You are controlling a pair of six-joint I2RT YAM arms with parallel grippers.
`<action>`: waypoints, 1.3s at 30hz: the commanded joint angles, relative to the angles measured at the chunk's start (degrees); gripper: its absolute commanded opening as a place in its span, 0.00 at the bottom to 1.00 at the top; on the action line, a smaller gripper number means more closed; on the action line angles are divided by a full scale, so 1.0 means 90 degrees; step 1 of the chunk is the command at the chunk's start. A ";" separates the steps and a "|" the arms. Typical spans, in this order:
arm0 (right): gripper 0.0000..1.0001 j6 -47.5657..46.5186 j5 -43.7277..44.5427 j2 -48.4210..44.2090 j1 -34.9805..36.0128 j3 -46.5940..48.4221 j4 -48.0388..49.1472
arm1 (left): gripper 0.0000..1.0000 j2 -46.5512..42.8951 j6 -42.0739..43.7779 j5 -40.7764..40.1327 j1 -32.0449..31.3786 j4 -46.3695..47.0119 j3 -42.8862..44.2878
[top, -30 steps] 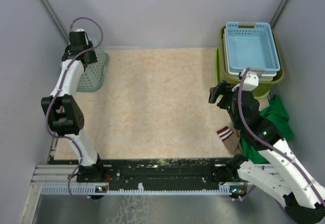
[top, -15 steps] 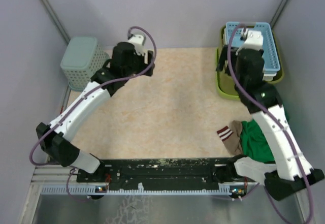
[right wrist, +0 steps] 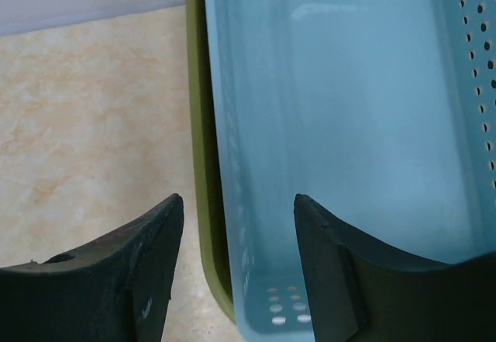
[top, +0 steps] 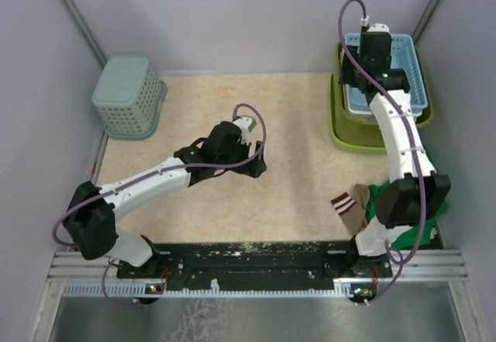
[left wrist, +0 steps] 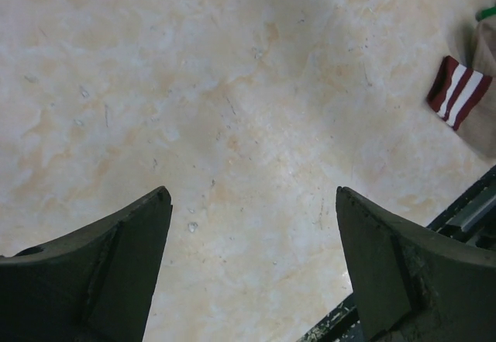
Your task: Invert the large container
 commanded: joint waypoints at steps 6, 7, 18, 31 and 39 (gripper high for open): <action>0.24 -0.0142 -0.0318 0.0747 -0.0232 0.0599 -0.0223 | 0.92 -0.0462 -0.1290 0.0160 -0.0359 0.1100 -0.0881; 0.17 -0.0118 -0.0265 0.0724 -0.0237 0.0578 -0.0202 | 0.92 -0.0416 -0.1273 0.0153 -0.0380 0.1024 -0.0820; 0.00 -0.0157 0.0202 -0.0628 -0.0232 0.0554 0.0002 | 0.93 -0.0390 -0.0892 -0.0063 -0.0408 0.0777 -0.0551; 0.00 0.0096 -0.1192 -0.2163 -0.0232 0.0976 0.0026 | 1.00 -0.0856 -0.0202 -0.1020 0.0190 -0.0267 0.0344; 0.00 0.1657 -0.4192 -0.2575 0.0408 0.0018 0.1156 | 1.00 -0.1801 -0.0208 -0.0425 0.2148 -0.0985 0.0713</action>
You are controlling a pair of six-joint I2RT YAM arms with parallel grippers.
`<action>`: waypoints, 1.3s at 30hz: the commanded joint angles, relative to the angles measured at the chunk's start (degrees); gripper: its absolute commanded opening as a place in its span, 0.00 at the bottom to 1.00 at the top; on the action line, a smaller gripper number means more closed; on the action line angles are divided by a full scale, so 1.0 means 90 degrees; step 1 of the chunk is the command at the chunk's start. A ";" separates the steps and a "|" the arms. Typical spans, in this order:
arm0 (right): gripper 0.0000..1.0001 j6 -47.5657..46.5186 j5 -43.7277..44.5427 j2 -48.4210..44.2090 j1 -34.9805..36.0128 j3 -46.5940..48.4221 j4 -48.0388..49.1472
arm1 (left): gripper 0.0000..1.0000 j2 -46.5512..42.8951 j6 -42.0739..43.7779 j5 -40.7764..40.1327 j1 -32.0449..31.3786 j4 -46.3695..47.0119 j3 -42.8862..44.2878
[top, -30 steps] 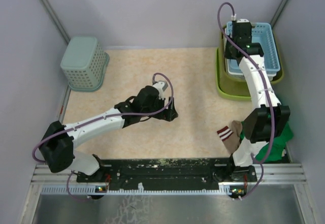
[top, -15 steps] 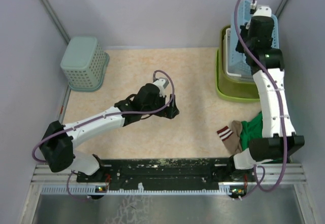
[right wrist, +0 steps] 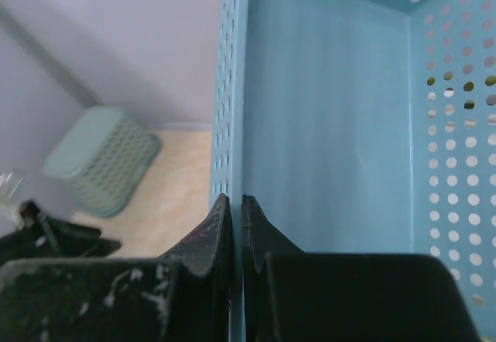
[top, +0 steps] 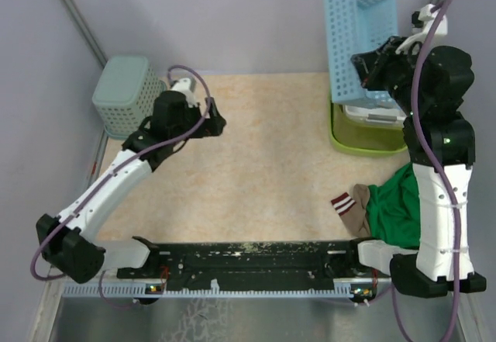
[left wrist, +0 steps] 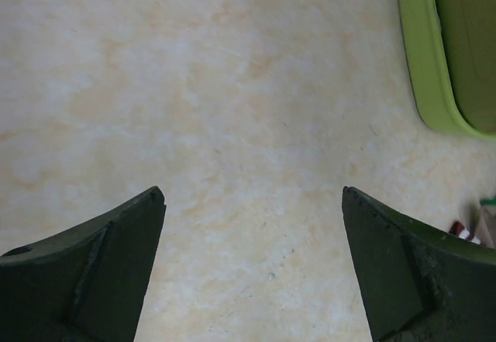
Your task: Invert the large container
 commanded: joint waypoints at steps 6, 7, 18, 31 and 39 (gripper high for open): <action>0.00 0.1785 -0.1446 0.0369 0.2348 -0.1310 0.2320 | 1.00 -0.1389 -0.0930 -0.1324 0.1034 -0.0661 -0.0114; 0.00 0.2019 -0.1457 0.0435 0.2469 -0.1553 0.2589 | 1.00 -0.1597 -0.1028 -0.1378 0.1071 -0.0565 -0.0253; 0.00 0.5056 -0.1676 0.1578 0.3213 -0.3877 0.6674 | 0.98 -0.3442 -0.2265 -0.3037 0.1100 -0.0679 -0.1084; 0.00 0.8501 -0.1799 0.3339 0.3346 -0.4760 1.0522 | 0.98 -0.3207 -0.1909 -0.2608 0.1102 -0.0676 -0.0983; 0.00 0.9223 -0.1518 0.3891 0.3684 -0.4870 1.0865 | 0.98 -0.3308 -0.1841 -0.2833 0.1100 -0.0765 -0.0943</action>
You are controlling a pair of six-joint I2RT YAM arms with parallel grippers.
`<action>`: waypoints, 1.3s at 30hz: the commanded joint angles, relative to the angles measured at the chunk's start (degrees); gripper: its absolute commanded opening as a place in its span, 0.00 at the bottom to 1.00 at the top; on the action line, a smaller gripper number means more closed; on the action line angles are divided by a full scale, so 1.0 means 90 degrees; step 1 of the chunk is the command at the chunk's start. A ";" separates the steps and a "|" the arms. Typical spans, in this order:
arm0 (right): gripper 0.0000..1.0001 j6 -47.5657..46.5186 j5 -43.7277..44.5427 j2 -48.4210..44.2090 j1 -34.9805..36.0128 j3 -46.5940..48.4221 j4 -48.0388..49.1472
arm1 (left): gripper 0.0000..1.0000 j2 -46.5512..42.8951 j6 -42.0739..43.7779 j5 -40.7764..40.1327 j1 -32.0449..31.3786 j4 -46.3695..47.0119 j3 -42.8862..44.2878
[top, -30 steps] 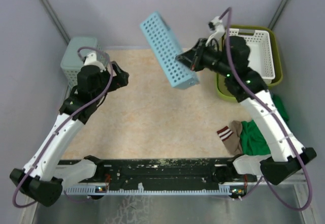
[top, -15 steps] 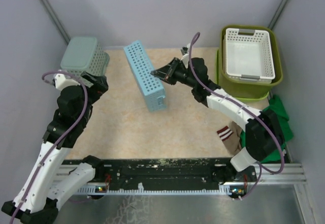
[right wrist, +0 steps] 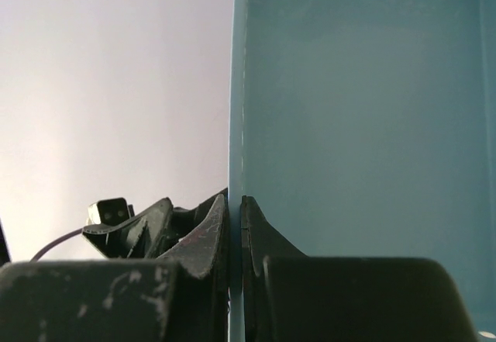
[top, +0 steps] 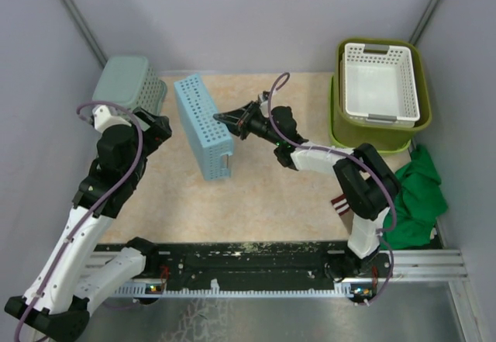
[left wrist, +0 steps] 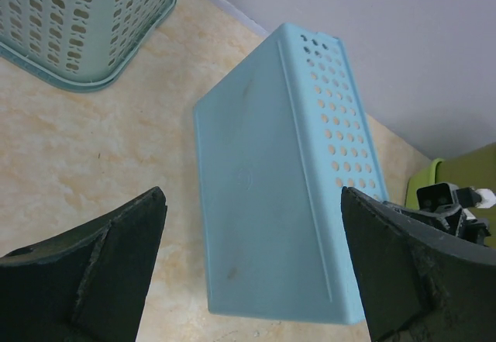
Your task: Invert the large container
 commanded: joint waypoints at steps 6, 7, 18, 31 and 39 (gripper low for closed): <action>0.00 0.1143 0.0308 0.0291 0.0195 -0.0523 0.1679 | 0.98 -0.0152 0.0227 -0.0123 0.0018 -0.0073 0.0116; 0.00 0.1400 0.0332 0.0418 0.0187 -0.0624 0.2066 | 0.98 -0.0126 0.0253 -0.0071 0.0019 -0.0053 0.0109; 0.00 0.1347 0.1033 0.0252 -0.0036 -0.2232 0.2597 | 0.98 0.0176 0.0545 0.0350 0.0017 0.0097 0.0158; 0.61 -0.1472 0.1629 -0.1806 -0.0252 -0.2386 -0.2229 | 1.00 0.1280 0.1353 0.1851 0.0017 0.0082 0.0593; 0.90 -0.3469 0.2410 -0.2169 -0.0258 -0.1375 -0.5371 | 1.00 0.1828 0.1778 0.2369 0.0020 -0.0176 0.0812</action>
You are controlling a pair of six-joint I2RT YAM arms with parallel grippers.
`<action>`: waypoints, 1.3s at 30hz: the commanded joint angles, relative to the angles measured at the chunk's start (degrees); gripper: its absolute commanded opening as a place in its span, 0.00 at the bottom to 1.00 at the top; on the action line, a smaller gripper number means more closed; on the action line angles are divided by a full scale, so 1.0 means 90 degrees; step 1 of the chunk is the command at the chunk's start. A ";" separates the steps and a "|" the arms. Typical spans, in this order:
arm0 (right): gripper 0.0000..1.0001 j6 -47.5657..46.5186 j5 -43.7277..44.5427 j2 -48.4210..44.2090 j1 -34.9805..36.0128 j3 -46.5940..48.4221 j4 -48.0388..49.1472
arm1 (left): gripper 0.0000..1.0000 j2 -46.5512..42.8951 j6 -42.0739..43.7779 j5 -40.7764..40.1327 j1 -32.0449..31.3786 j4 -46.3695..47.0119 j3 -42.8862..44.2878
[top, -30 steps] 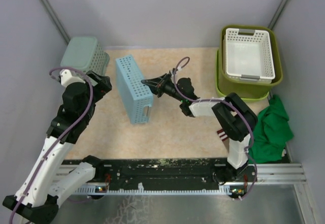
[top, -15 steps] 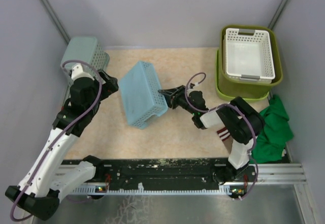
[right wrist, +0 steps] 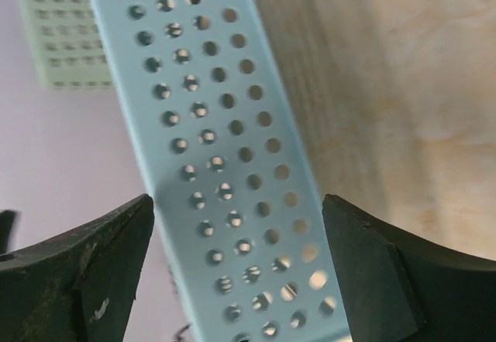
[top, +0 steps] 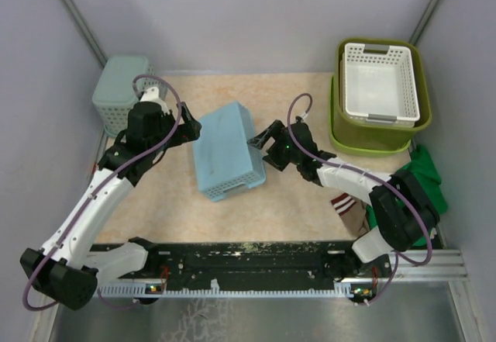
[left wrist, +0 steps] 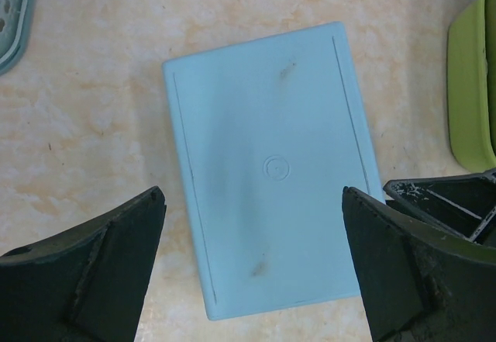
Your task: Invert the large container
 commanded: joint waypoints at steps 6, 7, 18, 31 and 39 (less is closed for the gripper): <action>0.90 -0.2057 0.0586 -0.0769 -0.0003 0.0177 -0.2132 | 1.00 0.0314 0.0493 0.0766 0.0017 -0.0162 0.0380; 0.90 -0.2216 0.0616 -0.0984 -0.0001 0.0039 -0.2132 | 1.00 0.0336 0.0561 0.0831 0.0019 -0.0183 0.0389; 0.90 -0.3695 0.1832 -0.4082 0.0000 -0.1038 -0.3737 | 1.00 0.0880 0.0606 -0.0868 -0.2409 -0.0996 0.0396; 0.92 -0.4084 0.5038 -0.5837 0.0000 -0.0089 -0.5769 | 0.94 0.4163 -0.1898 -0.3403 -0.4815 -0.2987 0.2413; 0.92 -0.4182 0.5488 -0.6610 -0.0002 -0.0147 -0.5951 | 0.75 0.4913 -0.1730 -0.3552 -0.4724 -0.1972 0.2384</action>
